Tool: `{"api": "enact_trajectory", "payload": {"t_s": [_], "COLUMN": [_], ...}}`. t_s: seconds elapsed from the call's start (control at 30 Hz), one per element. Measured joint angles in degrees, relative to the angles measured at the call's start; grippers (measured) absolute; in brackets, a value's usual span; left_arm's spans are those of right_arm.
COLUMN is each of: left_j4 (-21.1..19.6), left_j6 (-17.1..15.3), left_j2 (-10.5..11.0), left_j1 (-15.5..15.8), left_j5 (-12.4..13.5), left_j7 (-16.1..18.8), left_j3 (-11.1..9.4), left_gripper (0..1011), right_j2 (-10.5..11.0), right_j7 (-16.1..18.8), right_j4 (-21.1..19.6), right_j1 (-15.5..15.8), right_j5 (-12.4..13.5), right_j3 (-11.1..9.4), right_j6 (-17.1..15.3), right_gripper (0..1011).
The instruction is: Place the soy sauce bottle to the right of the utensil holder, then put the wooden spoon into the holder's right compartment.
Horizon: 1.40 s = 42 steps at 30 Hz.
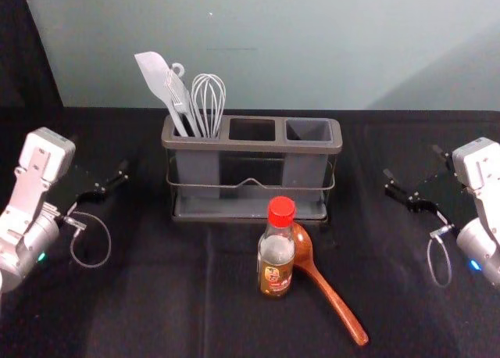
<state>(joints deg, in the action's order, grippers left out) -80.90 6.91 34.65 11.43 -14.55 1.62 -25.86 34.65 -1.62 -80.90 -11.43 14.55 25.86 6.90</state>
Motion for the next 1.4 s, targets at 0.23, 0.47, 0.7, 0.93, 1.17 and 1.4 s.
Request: {"api": "enact_trajectory", "payload": {"t_s": [0.23, 0.47, 0.7, 0.93, 1.17, 1.4], "left_j4": [0.00, 0.00, 0.00, 0.00, 0.00, 0.00], "left_j6": [0.00, 0.00, 0.00, 0.00, 0.00, 0.00], "left_j2": [0.00, 0.00, 0.00, 0.00, 0.00, 0.00], "left_j1": [0.00, 0.00, 0.00, 0.00, 0.00, 0.00], "left_j5": [0.00, 0.00, 0.00, 0.00, 0.01, 0.00], "left_j7": [0.00, 0.00, 0.00, 0.00, 0.00, 0.00], "left_j3": [0.00, 0.00, 0.00, 0.00, 0.00, 0.00], "left_gripper": [1000, 1000, 1000, 1000, 1000, 1000], "right_j2": [0.00, 0.00, 0.00, 0.00, 0.00, 0.00], "right_j7": [0.00, 0.00, 0.00, 0.00, 0.00, 0.00], "right_j4": [0.00, 0.00, 0.00, 0.00, 0.00, 0.00], "right_j1": [0.00, 0.00, 0.00, 0.00, 0.00, 0.00], "right_j5": [0.00, 0.00, 0.00, 0.00, 0.00, 0.00], "right_j3": [0.00, 0.00, 0.00, 0.00, 0.00, 0.00], "right_j6": [0.00, 0.00, 0.00, 0.00, 0.00, 0.00], "right_gripper": [1002, 1002, 1002, 1002, 1002, 1002]}}
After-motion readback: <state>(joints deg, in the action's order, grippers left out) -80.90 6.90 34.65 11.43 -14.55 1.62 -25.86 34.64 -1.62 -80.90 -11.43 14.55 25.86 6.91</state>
